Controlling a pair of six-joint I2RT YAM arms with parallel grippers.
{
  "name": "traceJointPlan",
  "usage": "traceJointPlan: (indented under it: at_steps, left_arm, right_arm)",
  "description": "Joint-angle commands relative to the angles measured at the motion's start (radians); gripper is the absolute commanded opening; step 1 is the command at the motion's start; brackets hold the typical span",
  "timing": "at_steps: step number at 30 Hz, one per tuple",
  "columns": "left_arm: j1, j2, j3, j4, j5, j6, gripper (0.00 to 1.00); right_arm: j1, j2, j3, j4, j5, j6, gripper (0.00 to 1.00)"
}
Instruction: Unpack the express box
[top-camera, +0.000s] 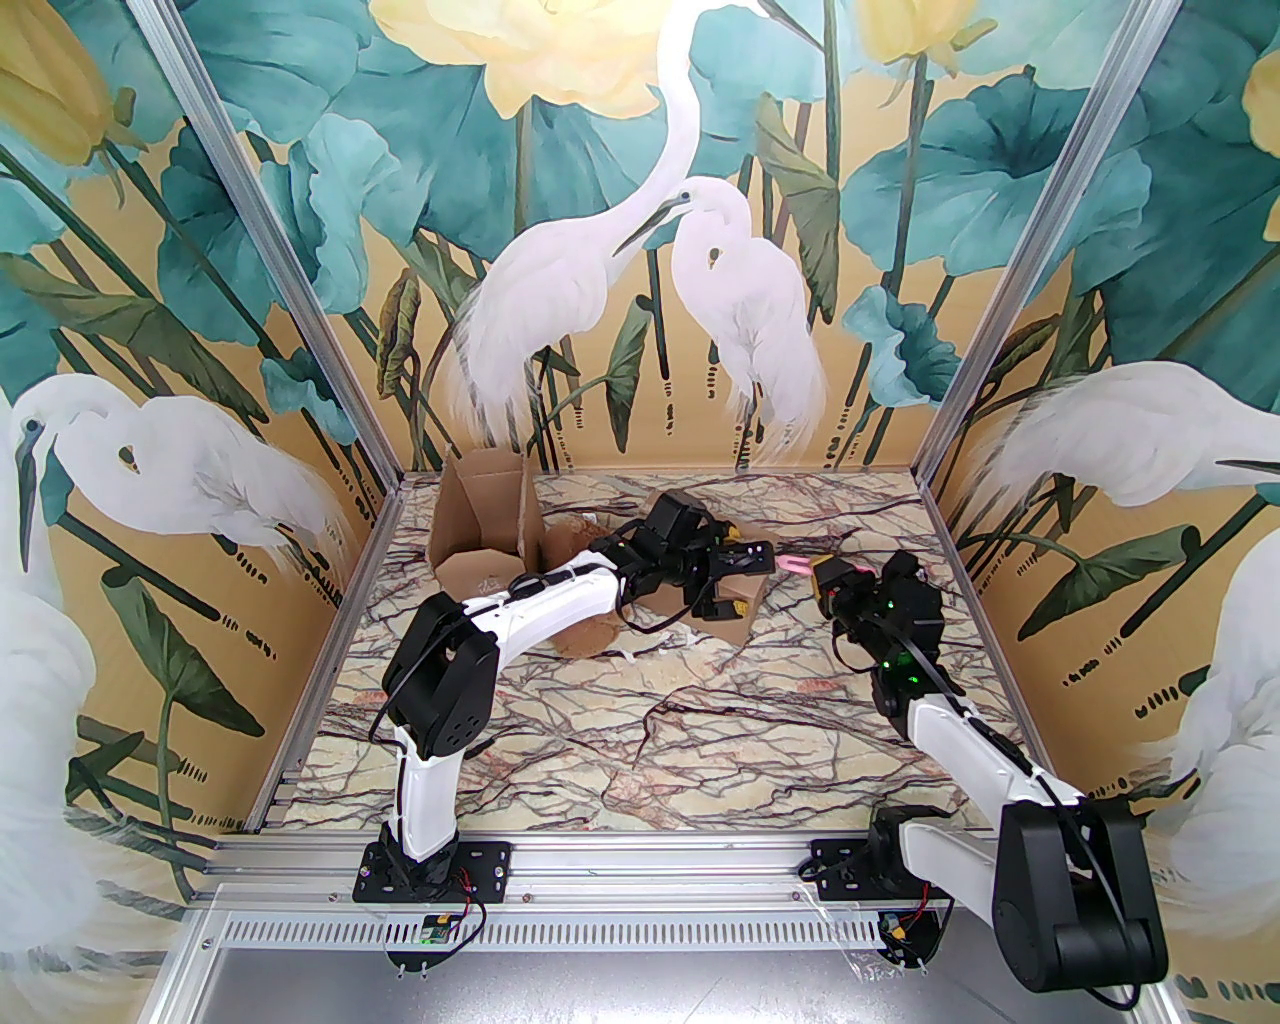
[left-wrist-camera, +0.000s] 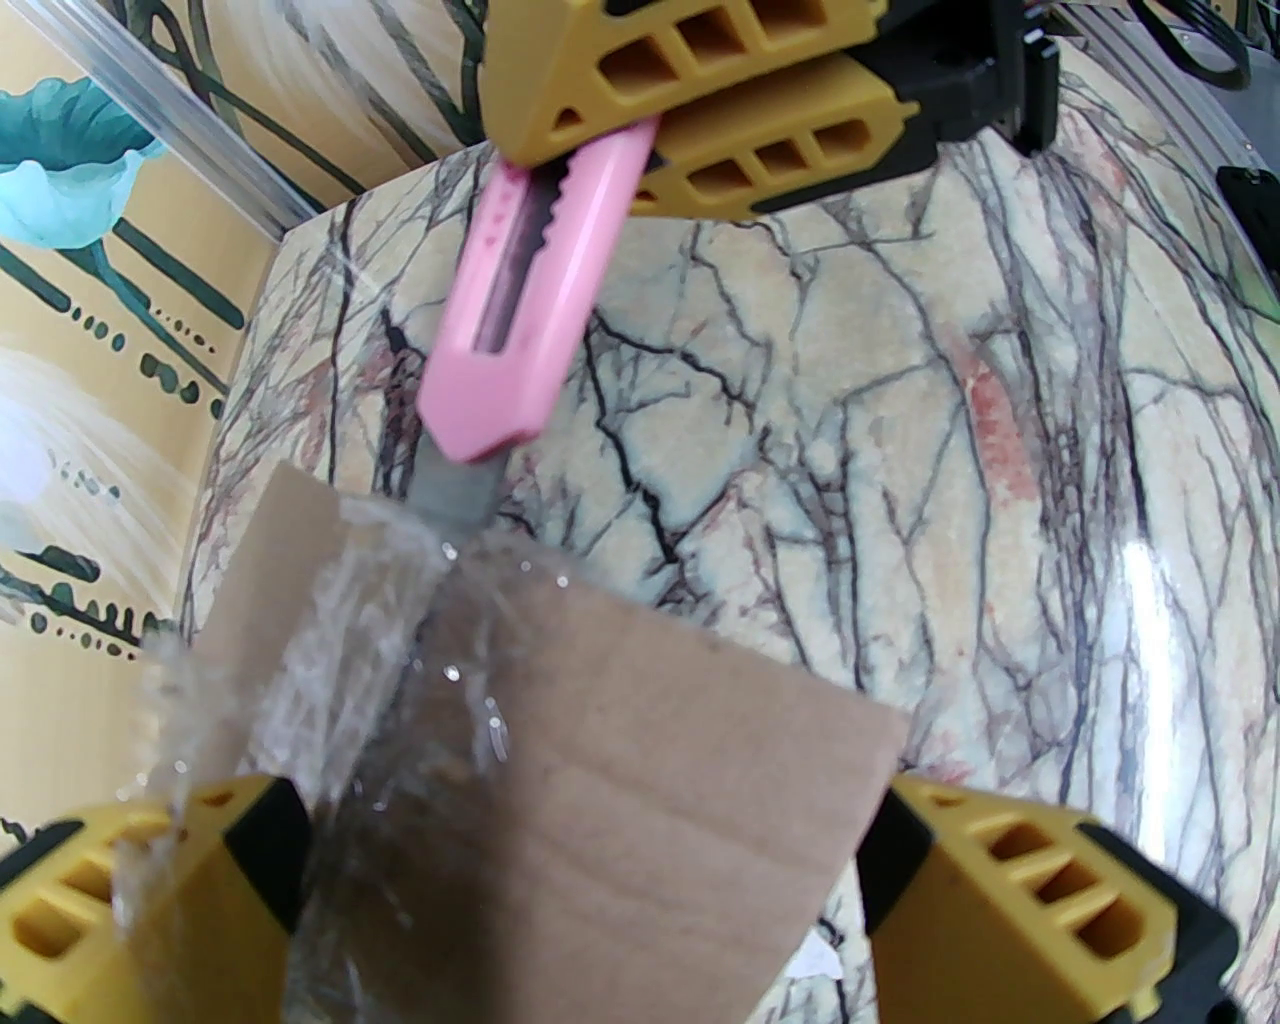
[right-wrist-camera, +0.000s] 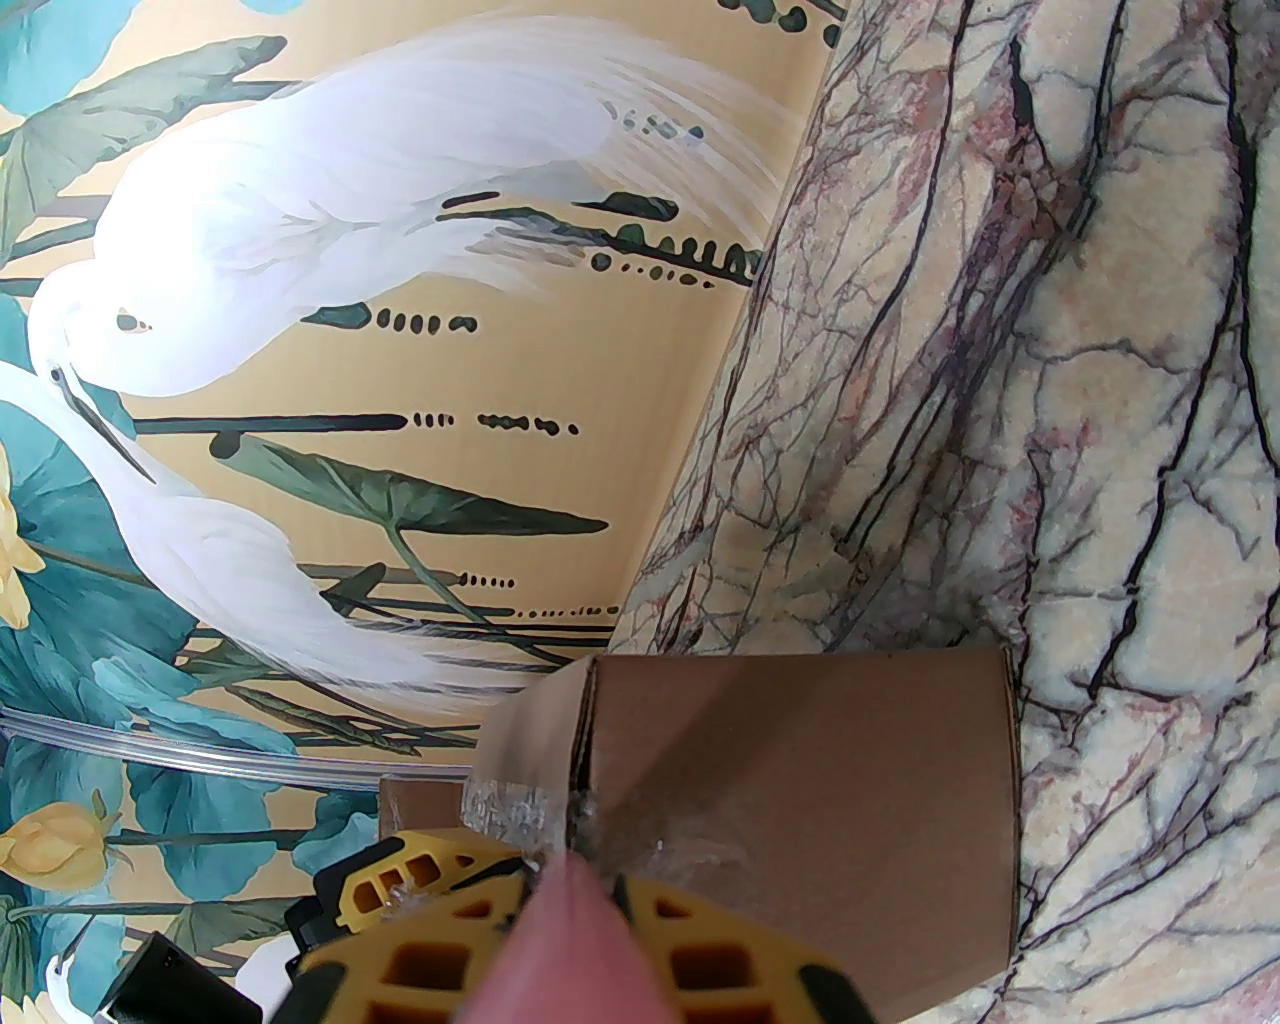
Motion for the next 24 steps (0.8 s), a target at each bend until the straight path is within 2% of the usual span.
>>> traceJointPlan:
  at_steps: [1, 5, 16, 21, 24]
  left_arm:
    - [0.008, -0.038, 0.005, 0.012, 0.04, -0.021, 0.92]
    - [0.008, -0.053, -0.038, -0.047, 0.06, 0.003, 0.89]
    - [0.002, -0.123, -0.132, -0.058, 0.113, -0.004, 0.87]
    - [0.002, -0.123, -0.141, -0.057, 0.1, -0.004, 0.87]
    - [0.0, -0.135, -0.166, 0.032, 0.035, -0.013, 0.91]
  right_arm:
    - [0.019, -0.028, -0.023, -0.025, -0.085, 0.018, 0.0]
    - [0.017, 0.005, -0.01, 0.01, -0.061, 0.041, 0.0]
    - [-0.003, 0.028, 0.024, 0.004, 0.032, 0.037, 0.0]
    - [-0.006, 0.053, 0.041, 0.024, 0.036, 0.03, 0.0]
    - [-0.007, 0.08, 0.064, 0.021, -0.012, 0.007, 0.0]
